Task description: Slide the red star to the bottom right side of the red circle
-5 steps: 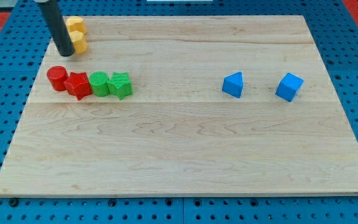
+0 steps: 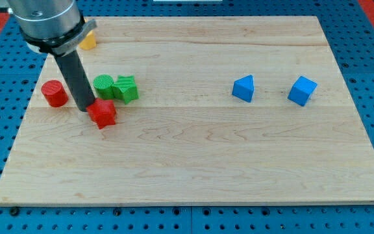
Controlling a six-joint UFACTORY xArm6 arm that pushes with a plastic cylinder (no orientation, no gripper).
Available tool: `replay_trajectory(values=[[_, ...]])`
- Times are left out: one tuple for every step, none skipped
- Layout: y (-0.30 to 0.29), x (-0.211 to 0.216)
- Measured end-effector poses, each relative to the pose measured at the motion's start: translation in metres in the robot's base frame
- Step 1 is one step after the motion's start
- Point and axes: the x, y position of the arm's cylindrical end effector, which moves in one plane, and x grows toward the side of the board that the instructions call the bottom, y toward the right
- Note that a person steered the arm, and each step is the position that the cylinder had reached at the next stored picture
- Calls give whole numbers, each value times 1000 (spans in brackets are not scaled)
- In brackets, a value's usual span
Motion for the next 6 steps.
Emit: replay_trajectory(values=[[2, -32], [60, 2], [71, 46], [43, 61], [39, 35], [43, 9]])
